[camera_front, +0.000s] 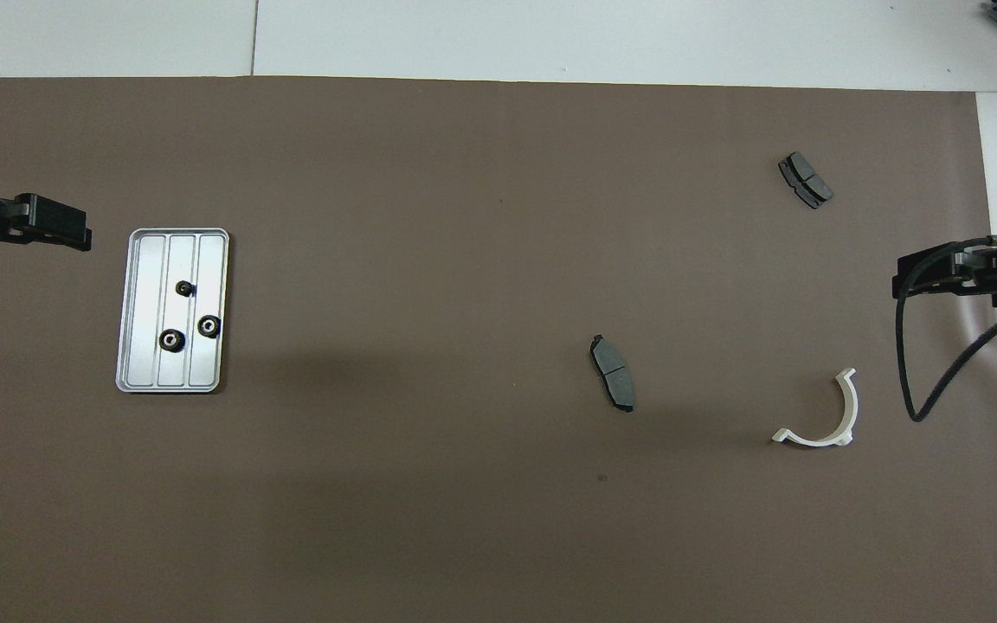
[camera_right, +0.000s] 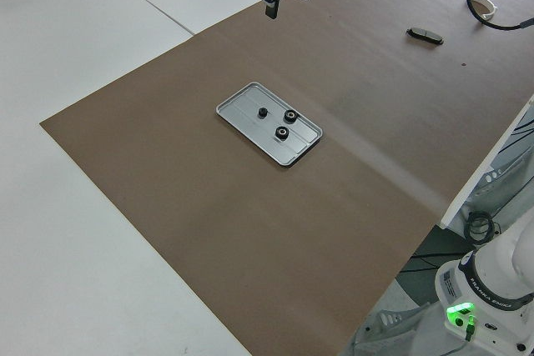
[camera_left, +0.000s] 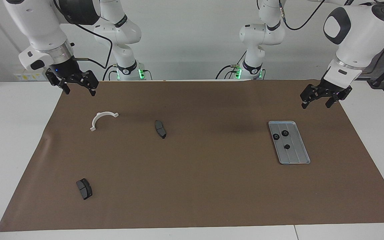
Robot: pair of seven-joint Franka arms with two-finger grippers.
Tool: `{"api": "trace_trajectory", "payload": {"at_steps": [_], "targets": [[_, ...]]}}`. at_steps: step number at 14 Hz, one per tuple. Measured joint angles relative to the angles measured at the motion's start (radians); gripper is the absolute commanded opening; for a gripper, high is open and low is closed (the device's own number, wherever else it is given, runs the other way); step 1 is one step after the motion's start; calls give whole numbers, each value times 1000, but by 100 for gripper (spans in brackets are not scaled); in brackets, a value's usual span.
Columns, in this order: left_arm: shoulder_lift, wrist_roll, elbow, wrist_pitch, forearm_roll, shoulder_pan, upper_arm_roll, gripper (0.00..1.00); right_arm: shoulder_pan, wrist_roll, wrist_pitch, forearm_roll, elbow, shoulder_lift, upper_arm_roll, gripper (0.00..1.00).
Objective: Place bearing gear from tray to pile
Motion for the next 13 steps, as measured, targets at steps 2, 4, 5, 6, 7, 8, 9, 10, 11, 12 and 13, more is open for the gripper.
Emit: {"api": "trace_trajectory", "payload": {"at_steps": [2,4,5,6,7,8,9,10,11,12,13], "targets": [[0,0,-1,0,0,0,0,100,0,0,0,0,0,0,0,100],[0,0,-2,0,0,0,0,100,0,0,0,0,0,0,0,100],[0,0,-3,1,0,0,0,100,0,0,0,0,0,0,0,100],[-1,0,-6,1,0,0,1,100,0,0,0,0,0,0,0,100],[-5,-2,-19,2,0,2,2,100,0,0,0,0,0,0,0,100],[-13,-2,-38,12,0,9,2,100,0,0,0,0,0,0,0,100],[-21,-2,-60,30,0,17,2,100,0,0,0,0,0,0,0,100],[-29,-2,-86,43,0,24,2,100,0,0,0,0,0,0,0,100],[-38,-2,-114,56,0,28,3,100,0,0,0,0,0,0,0,100],[-43,-2,-144,76,0,28,3,100,0,0,0,0,0,0,0,100],[-41,-2,-170,108,0,28,3,100,0,0,0,0,0,0,0,100]]}}
